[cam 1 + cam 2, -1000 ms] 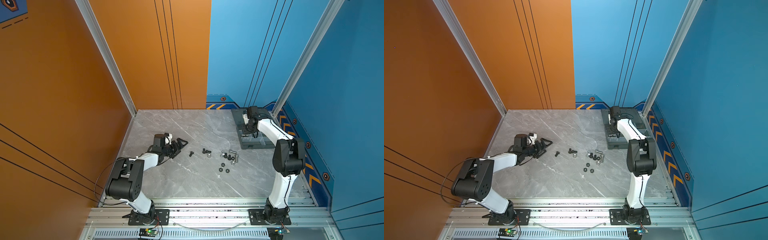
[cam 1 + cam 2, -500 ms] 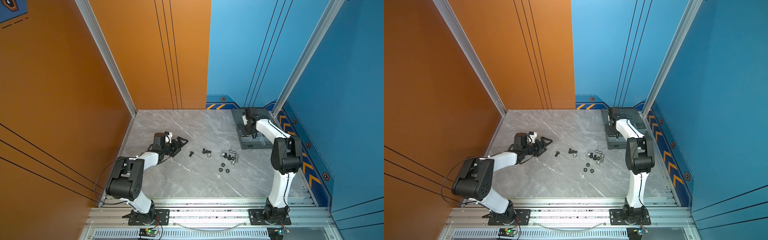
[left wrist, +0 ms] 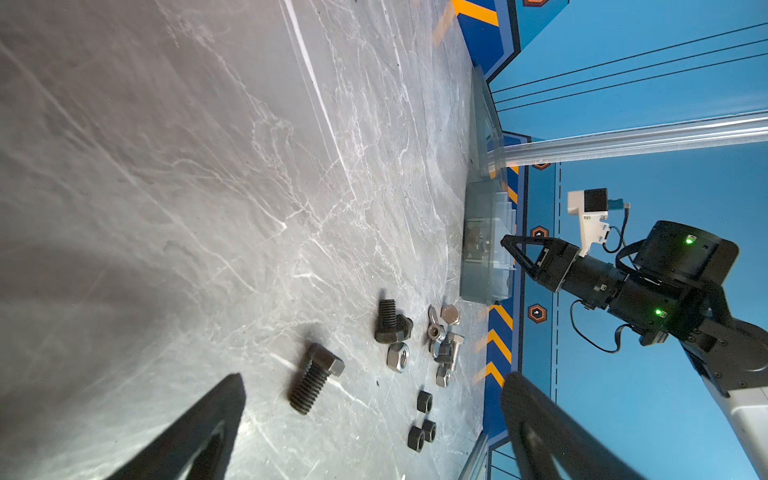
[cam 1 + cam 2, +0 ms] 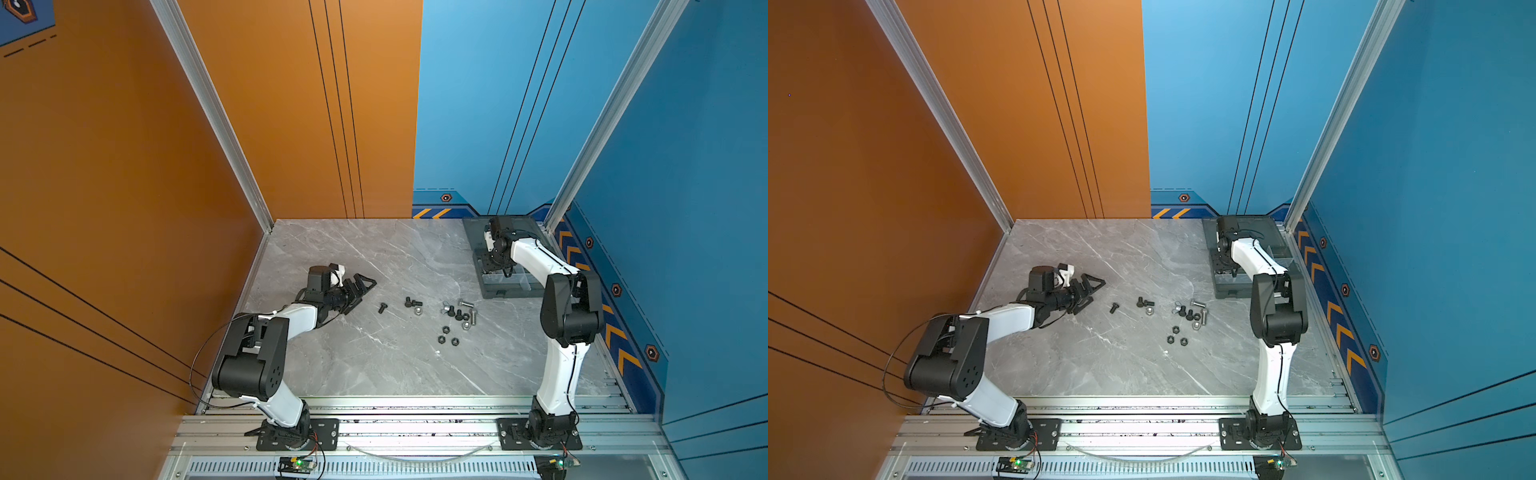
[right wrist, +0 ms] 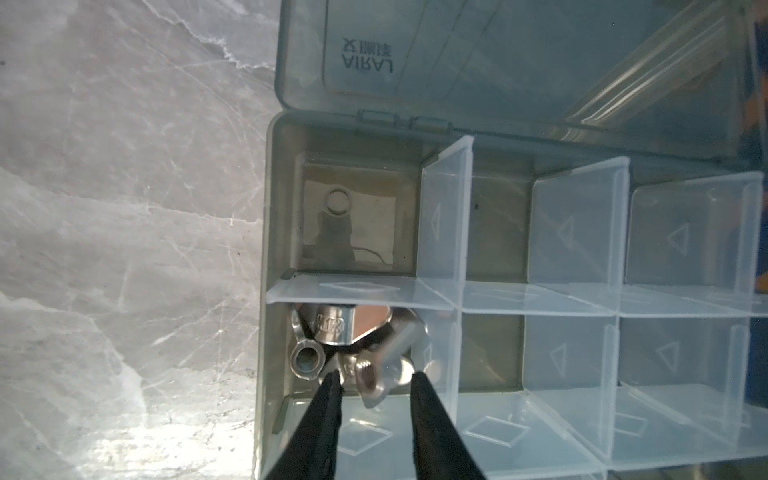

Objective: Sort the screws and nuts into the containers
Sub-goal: 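Open the right gripper to drop the wing nut into the compartment, then move the open right gripper back over the pile of parts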

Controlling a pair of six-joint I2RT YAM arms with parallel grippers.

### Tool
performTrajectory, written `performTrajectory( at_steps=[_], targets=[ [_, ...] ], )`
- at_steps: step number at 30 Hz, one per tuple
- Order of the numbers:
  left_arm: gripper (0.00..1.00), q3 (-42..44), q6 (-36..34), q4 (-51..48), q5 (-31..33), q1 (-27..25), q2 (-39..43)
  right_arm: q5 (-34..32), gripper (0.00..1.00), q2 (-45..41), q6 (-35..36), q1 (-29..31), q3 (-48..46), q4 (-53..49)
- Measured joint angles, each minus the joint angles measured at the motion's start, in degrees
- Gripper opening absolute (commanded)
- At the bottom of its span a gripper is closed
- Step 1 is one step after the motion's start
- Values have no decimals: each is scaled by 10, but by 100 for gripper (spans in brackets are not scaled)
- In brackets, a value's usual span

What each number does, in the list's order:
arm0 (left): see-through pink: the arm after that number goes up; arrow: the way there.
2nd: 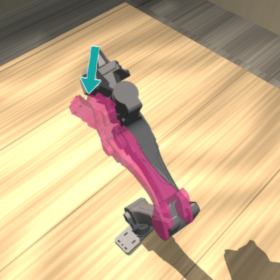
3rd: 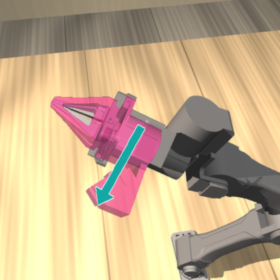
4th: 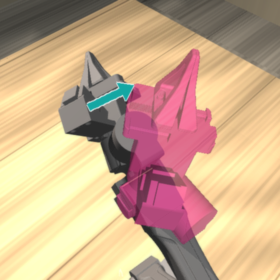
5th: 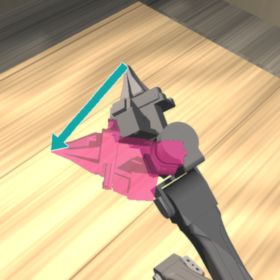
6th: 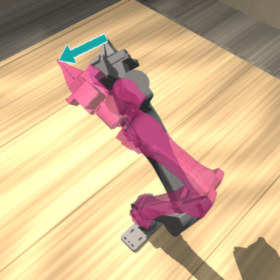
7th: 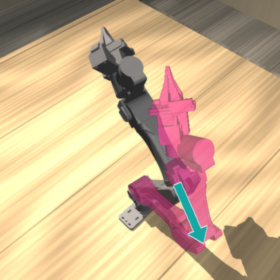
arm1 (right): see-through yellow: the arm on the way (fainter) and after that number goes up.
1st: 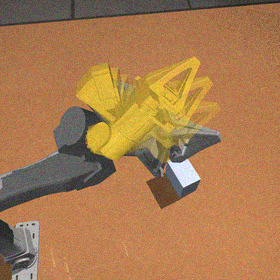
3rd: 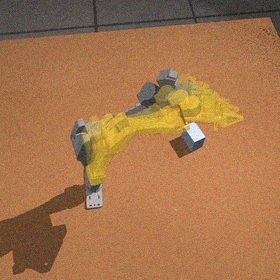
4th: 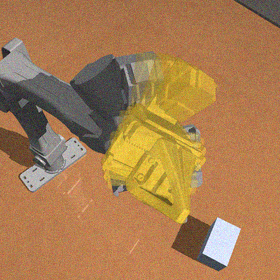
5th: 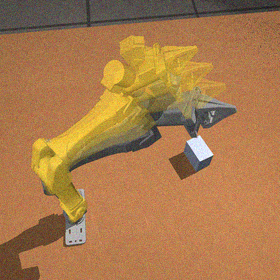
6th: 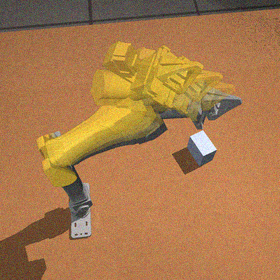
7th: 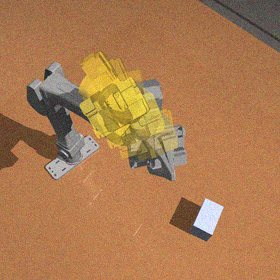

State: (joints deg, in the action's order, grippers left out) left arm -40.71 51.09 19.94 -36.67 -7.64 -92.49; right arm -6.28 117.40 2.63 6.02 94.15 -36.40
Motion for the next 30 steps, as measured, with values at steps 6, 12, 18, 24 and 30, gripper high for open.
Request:
performTrajectory(
  at_steps=[6, 12, 18, 24, 30],
  targets=[
    [98, 0, 0, 0, 0, 0, 0, 2, 43, 0, -1, 0, 3, 0],
    [98, 0, 0, 0, 0, 0, 0, 55, 47, -31, -2, 8, -17, -4],
    [98, 0, 0, 0, 0, 0, 0, 164, 52, -95, 0, 52, -41, -31],
    [98, 0, 0, 0, 0, -1, 0, 199, 53, -94, -60, 128, -51, -64],
    [98, 0, 0, 0, 0, -3, -3, 200, 54, -67, -180, 172, -69, -69]
  ],
)
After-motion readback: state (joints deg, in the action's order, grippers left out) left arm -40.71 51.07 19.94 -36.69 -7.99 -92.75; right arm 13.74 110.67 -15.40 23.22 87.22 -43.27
